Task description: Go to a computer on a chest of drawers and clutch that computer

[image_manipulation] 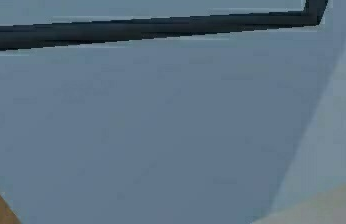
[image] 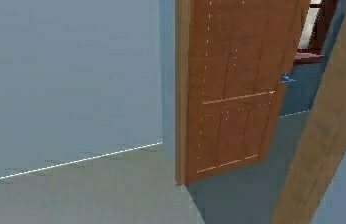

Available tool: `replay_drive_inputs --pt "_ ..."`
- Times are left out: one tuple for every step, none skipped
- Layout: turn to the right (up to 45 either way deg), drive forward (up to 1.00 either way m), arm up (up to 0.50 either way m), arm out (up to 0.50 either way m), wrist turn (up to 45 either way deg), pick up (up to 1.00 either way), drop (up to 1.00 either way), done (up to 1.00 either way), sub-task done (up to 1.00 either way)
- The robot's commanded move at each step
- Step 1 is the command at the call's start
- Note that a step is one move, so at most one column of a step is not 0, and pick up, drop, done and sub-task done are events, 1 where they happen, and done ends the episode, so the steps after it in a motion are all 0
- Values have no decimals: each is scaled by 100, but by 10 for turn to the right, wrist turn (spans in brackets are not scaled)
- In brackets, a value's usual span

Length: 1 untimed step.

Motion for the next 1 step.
replay_drive_inputs --pt "0 55 0 0 0 0 0 0 0"
